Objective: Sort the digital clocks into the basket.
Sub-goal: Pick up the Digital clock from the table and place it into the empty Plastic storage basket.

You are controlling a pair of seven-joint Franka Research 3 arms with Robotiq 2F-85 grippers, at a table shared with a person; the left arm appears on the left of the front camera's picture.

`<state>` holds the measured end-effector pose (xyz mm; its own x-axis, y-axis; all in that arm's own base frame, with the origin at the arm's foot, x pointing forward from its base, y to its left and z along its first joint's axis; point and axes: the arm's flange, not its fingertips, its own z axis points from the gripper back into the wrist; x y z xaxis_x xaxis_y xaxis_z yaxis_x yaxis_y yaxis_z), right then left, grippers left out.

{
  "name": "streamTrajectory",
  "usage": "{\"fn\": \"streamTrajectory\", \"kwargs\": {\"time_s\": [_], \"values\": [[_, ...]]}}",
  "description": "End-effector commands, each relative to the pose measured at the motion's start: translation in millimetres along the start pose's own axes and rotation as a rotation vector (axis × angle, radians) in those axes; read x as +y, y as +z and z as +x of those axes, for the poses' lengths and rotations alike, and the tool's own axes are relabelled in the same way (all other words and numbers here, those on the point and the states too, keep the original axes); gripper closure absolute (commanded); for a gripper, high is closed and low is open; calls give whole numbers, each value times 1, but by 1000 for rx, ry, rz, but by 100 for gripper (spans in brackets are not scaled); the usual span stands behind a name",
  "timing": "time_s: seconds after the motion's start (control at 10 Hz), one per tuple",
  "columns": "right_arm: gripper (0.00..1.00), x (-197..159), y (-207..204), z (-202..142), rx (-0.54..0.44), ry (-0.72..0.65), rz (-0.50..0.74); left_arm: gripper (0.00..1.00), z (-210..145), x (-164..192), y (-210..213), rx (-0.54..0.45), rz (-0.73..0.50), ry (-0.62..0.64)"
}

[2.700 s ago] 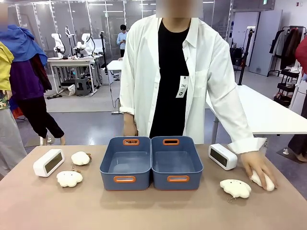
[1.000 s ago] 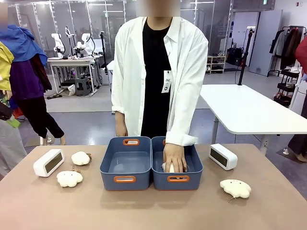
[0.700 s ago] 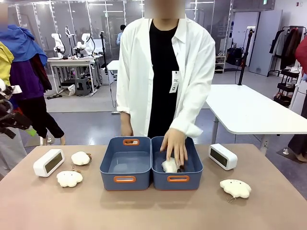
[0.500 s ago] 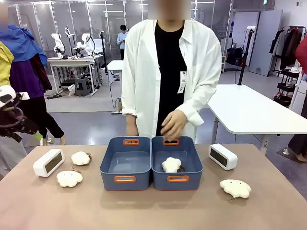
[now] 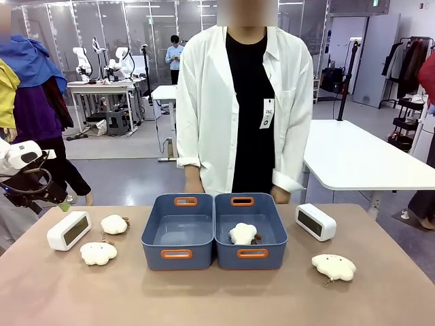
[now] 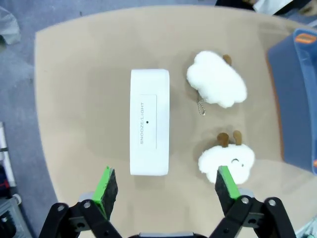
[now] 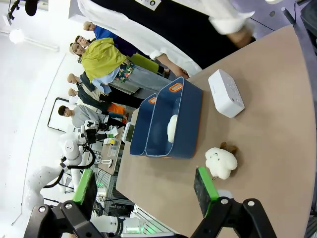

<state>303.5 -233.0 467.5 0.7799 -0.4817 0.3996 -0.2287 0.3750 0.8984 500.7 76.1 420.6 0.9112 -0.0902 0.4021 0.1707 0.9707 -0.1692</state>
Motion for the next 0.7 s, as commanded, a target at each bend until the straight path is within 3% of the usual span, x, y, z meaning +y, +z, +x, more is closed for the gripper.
{"fn": "streamTrajectory", "kwargs": {"time_s": [0.0, 0.2, 0.3, 0.6], "values": [[0, 2, 0, -1, -2, 16, 7, 0, -3, 0, 6, -4, 9, -1], [0, 2, 0, -1, -2, 16, 7, 0, 0, -1, 1, -1, 1, -1], [0, 2, 0, -1, -2, 16, 7, 0, -3, -5, -3, 12, 85, -56], [0, 2, 0, -1, -2, 16, 7, 0, 12, -10, -48, 59, 171, -14]]}}
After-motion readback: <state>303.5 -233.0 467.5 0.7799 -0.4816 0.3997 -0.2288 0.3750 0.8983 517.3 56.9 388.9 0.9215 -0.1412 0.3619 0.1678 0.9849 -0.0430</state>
